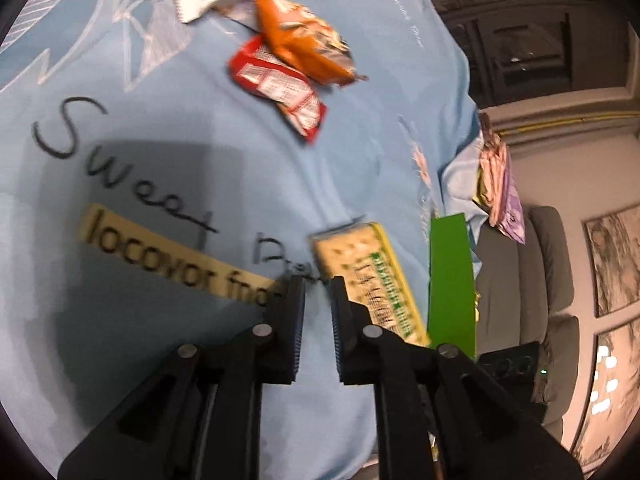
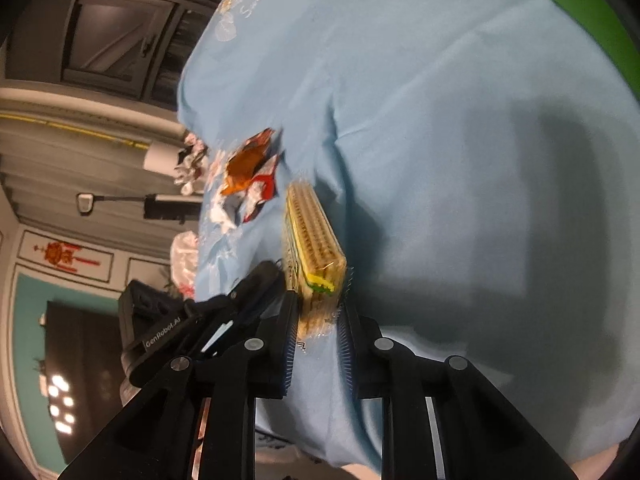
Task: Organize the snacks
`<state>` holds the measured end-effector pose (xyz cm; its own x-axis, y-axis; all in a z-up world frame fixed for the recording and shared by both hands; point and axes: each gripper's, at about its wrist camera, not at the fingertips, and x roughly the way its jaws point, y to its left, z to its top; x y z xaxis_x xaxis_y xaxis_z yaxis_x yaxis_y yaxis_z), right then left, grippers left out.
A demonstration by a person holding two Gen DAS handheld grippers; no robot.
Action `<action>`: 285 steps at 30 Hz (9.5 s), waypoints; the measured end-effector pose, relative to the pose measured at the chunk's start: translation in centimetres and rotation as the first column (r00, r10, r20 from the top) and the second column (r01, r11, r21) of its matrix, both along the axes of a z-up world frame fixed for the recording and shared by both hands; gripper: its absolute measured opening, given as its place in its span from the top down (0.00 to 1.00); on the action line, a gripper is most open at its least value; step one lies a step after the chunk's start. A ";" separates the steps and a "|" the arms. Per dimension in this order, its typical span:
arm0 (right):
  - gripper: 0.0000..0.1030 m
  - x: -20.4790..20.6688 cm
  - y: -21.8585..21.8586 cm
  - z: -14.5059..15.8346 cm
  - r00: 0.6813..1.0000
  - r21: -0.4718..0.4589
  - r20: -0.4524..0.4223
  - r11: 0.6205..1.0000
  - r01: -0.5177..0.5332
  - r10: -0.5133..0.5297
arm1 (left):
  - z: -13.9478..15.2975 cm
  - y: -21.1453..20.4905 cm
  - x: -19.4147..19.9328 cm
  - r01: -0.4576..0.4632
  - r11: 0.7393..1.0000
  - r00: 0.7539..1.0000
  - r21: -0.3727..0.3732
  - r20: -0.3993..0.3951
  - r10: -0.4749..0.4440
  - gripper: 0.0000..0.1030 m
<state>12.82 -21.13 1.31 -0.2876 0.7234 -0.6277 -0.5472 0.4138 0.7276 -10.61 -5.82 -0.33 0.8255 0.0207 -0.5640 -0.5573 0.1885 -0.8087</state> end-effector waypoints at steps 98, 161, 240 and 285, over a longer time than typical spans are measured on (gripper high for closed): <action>0.78 1.8 -3.9 3.2 0.968 0.312 -0.250 0.945 0.094 -0.014 | 8.8 -4.3 5.6 0.047 0.976 0.987 0.214 0.141 -0.078 0.66; 0.01 0.1 7.6 9.9 0.963 0.115 0.245 0.983 -0.145 0.114 | 9.3 -2.6 -1.8 -0.064 0.671 0.941 0.739 -0.179 0.287 0.00; 0.74 -4.1 5.1 -2.1 0.989 -0.022 -0.091 0.992 -0.122 0.120 | 2.8 0.7 -2.7 0.023 0.988 0.998 0.151 -0.061 -0.014 0.69; 0.73 18.8 -19.3 6.4 0.859 -0.056 0.181 0.867 0.496 -0.480 | 8.1 -17.5 33.9 0.580 0.760 0.815 0.294 -0.214 -0.539 0.54</action>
